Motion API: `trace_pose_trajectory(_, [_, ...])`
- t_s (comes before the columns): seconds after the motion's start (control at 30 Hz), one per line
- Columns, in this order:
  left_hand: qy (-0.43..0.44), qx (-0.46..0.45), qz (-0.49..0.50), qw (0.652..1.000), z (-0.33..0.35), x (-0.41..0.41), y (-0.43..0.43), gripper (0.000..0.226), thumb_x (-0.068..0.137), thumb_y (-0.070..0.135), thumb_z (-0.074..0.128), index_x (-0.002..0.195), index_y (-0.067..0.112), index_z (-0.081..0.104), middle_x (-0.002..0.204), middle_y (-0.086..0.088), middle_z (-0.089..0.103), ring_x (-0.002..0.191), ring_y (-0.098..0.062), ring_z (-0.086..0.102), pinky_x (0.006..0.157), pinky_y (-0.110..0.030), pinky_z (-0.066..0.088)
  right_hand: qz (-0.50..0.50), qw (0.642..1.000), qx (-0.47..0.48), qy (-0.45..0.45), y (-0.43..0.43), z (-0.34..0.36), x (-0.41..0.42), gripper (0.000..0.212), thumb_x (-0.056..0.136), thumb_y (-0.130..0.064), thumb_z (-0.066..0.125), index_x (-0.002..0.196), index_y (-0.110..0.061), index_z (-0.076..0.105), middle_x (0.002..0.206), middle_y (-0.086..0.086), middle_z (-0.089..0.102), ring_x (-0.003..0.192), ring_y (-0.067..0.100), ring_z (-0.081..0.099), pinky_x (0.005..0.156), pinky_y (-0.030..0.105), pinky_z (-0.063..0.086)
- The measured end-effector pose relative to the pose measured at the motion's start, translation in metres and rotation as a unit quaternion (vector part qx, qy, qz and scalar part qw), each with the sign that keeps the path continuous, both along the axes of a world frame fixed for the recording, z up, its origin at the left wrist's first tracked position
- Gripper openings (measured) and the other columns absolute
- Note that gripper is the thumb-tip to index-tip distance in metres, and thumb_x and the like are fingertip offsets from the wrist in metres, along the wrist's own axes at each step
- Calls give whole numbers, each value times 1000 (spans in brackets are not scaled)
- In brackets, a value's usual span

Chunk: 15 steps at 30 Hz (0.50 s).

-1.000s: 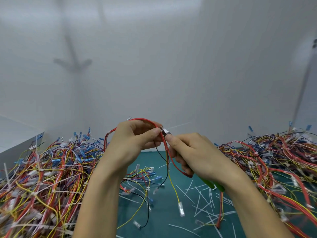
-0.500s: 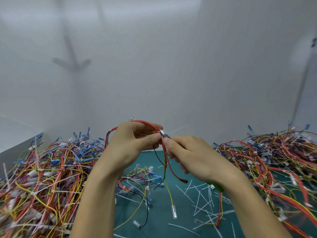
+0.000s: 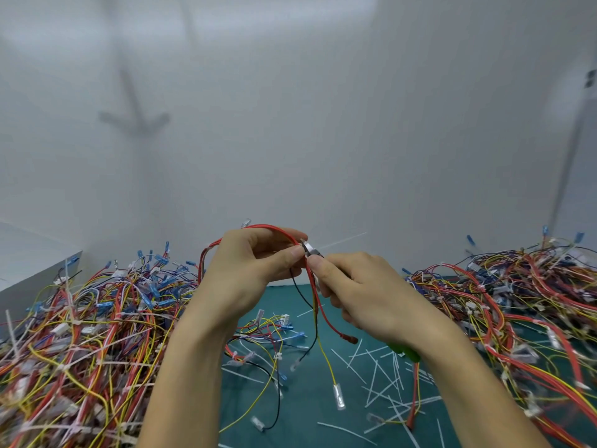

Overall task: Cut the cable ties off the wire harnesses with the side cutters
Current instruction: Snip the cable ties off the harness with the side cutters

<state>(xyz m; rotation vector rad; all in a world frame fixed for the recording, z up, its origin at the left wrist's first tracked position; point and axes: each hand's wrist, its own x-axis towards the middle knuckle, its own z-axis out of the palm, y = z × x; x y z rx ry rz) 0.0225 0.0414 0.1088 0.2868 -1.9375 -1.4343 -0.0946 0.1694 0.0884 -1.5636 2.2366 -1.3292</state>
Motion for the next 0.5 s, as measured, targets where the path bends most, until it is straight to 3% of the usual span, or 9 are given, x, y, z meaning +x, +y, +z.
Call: trace_pose_trajectory(0.5, [18,5,6,1000,1,0,2,14,88,0,65,98,5,73,86,-8,77,76,-14,73,72,-23,60,22,999,-13,-41,0,-1,-2,52,99,-52,44,62,-17,53,44,-6,45,39,6,37,53,28,33])
